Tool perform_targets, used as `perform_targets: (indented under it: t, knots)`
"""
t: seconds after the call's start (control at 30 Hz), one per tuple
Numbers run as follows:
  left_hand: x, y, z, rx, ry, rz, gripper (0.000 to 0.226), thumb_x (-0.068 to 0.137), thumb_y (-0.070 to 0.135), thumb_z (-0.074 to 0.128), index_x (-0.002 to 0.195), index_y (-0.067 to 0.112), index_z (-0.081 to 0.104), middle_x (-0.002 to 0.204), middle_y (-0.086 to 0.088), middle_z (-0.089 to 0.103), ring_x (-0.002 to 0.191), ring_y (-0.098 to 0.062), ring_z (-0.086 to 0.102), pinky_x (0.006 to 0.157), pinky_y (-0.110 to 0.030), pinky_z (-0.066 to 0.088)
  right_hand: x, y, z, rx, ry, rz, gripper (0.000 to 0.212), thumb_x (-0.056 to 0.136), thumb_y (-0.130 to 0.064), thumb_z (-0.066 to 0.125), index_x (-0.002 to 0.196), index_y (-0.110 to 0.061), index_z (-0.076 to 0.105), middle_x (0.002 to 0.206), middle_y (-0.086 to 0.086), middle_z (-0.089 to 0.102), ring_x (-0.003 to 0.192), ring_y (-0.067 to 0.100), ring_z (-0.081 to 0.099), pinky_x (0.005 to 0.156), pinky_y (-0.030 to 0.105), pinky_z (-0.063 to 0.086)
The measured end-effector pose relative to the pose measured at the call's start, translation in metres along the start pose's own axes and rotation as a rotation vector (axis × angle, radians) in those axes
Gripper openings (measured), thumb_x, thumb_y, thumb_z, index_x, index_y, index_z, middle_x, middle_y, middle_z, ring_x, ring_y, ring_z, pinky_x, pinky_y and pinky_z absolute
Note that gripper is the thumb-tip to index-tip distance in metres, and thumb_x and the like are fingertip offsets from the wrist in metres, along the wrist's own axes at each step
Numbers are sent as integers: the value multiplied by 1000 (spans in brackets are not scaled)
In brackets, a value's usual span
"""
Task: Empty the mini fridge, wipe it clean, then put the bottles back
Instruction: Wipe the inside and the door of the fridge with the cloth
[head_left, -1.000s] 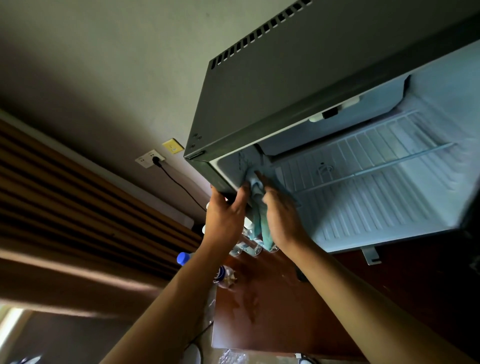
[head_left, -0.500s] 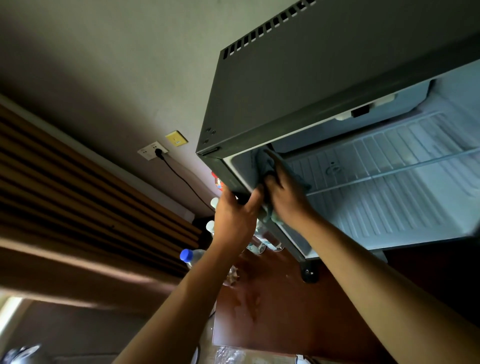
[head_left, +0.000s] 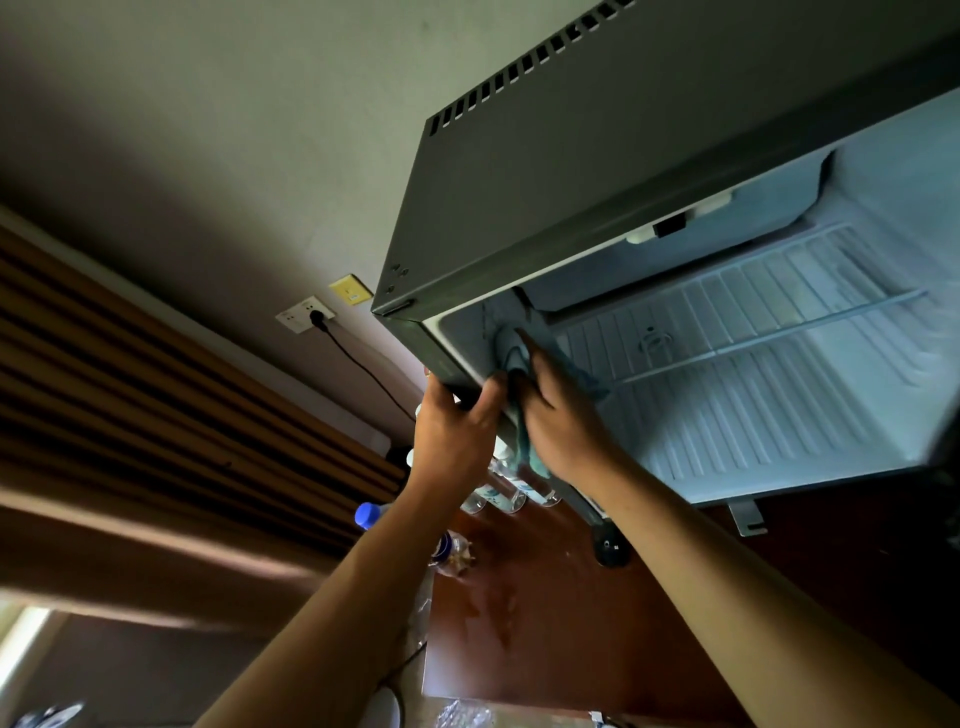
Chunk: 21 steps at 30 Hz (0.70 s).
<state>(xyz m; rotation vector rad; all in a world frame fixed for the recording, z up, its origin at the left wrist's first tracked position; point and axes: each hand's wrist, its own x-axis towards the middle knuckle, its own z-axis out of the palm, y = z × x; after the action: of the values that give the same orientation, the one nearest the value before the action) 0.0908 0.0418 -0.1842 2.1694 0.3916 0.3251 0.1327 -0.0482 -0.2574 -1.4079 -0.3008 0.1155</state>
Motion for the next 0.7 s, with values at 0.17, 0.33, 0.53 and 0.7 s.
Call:
perform_targets:
  t: [0.17,0.33,0.53,0.7]
  knots:
    - [2,-2,-2,6,-18,6,36,92,31,66,106,-1,62,92,-18,71,83,-38,69,76,-56,56,19,-9,-5,-29,-5,42,45,105,-25,36,150,-29,31,120,1,53,91,-1,55,63,-2,40]
    - [3,-5,-3,21,0,35,26,92,23,67,105,4,57,83,-9,72,76,-32,70,73,-54,57,50,-13,-12,-164,46,-12,40,104,-18,37,144,-19,39,139,12,50,125,26,50,94,21,37]
    - [7,-10,-4,47,-23,54,27,91,26,67,107,6,57,77,4,72,71,-19,72,70,-49,59,75,-8,-6,-70,136,78,34,103,-19,38,136,-18,47,123,13,59,115,27,55,86,27,37]
    - [7,-12,-5,60,-32,62,18,91,26,68,101,15,57,74,18,70,69,-14,71,69,-46,59,73,-2,-5,-133,126,90,37,103,-27,36,139,-23,43,127,14,59,110,27,57,86,30,40]
